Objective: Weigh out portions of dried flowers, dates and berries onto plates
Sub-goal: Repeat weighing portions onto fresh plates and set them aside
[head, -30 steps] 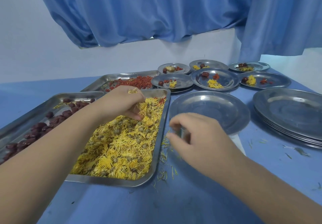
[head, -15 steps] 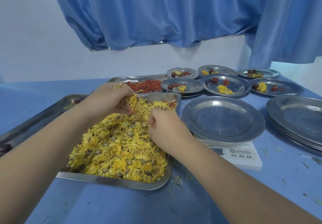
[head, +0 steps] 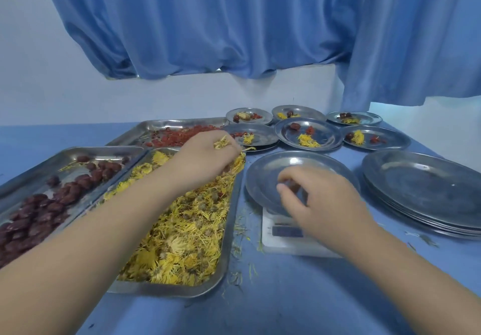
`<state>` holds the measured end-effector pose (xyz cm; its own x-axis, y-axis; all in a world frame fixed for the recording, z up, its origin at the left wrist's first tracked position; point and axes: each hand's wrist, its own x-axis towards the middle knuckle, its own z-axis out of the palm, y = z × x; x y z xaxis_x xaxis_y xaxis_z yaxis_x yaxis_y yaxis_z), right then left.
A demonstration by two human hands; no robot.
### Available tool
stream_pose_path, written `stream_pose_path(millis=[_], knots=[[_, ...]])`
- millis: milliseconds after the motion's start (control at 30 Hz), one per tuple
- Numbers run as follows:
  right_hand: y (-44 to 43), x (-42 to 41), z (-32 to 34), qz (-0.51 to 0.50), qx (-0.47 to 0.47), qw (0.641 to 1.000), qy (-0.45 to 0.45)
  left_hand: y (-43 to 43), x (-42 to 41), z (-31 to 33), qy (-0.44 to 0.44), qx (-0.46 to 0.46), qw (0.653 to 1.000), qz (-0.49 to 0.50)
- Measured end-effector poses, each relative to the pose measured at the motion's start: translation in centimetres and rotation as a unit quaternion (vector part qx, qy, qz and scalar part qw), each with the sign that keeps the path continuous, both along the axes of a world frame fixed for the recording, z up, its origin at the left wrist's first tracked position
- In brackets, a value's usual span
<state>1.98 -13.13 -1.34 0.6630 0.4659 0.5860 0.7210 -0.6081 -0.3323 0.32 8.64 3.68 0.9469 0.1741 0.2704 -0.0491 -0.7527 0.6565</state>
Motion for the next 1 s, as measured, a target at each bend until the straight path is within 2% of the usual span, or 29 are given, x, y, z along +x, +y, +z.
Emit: stream_pose_path(millis=[133,200,300,500,667,833,1000], knots=[[-4.1,3.2,-0.8,-0.078,0.111,0.991,0.019,-4.0,3.2,-0.6,-0.012,0.014,0.999,-0.032],[-5.0,4.2,-1.0,-0.096,0.127,0.987,0.024,-5.7,4.8,-1.0,-0.008,0.035,0.997,-0.072],[-5.6,4.9,-1.3,-0.102,0.125,0.986,0.038,-7.1,6.7,-1.9,0.013,0.080,0.989,-0.121],[-5.6,5.0,-1.7,-0.093,0.071,0.992,0.040,-7.5,7.5,-2.7,0.062,0.063,0.985,-0.151],[-5.2,4.5,-1.7,-0.085,0.078,0.993,0.031,-6.3,6.5,-2.5,0.071,0.061,0.986,-0.137],[-4.4,3.6,-1.9,-0.069,0.064,0.996,0.005,-6.1,5.5,-2.7,0.027,0.114,0.987,-0.109],[-3.7,3.0,-1.8,-0.062,0.074,0.994,-0.042,-6.7,5.0,-3.2,0.037,0.073,0.992,-0.096]])
